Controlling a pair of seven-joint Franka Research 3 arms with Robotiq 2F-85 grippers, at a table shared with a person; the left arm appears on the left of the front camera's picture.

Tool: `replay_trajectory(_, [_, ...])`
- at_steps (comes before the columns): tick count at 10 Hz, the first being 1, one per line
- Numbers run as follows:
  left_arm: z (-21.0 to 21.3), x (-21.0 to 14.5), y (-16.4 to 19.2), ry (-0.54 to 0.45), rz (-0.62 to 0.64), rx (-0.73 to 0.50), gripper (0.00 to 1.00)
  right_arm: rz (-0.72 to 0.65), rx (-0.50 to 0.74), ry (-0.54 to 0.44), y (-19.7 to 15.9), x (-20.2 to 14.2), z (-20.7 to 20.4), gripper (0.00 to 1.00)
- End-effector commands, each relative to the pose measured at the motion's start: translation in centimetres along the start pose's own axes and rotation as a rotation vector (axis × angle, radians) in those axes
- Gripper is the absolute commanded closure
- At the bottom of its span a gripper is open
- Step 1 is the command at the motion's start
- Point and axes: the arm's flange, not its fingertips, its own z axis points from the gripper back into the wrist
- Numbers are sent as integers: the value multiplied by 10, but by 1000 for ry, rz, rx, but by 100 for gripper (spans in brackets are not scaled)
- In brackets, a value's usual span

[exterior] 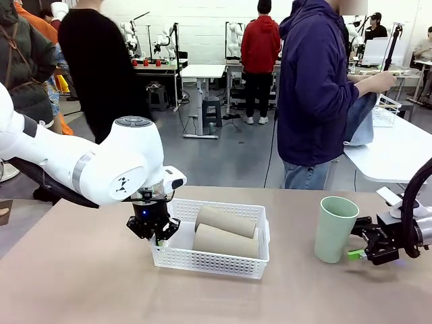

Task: Clean and organize the cups into the basket.
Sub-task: Pick up the Reusable plastic cup from the right side of the table and stack it inside the Organizing basket in the center of the table.

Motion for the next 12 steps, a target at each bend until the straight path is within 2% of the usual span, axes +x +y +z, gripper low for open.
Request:
replay_trajectory(1, [2, -1, 0, -7, -2, 2, 100, 3, -3, -31, -13, -1, -12, 0])
replay_trajectory(7, [2, -1, 0, -7, -2, 2, 100, 39, 33, -92, -20, 2, -36, 0])
replay_trajectory(10, [2, -1, 0, -7, -2, 2, 100, 47, 49, -105, -20, 1, -34, 88])
replay_trajectory(11, [2, -1, 0, -7, -2, 2, 100, 45, 47, -107, -21, 0, -33, 100])
replay_trajectory(12, [2, -1, 0, -7, -2, 2, 100, 39, 45, -108, -21, 0, -32, 100])
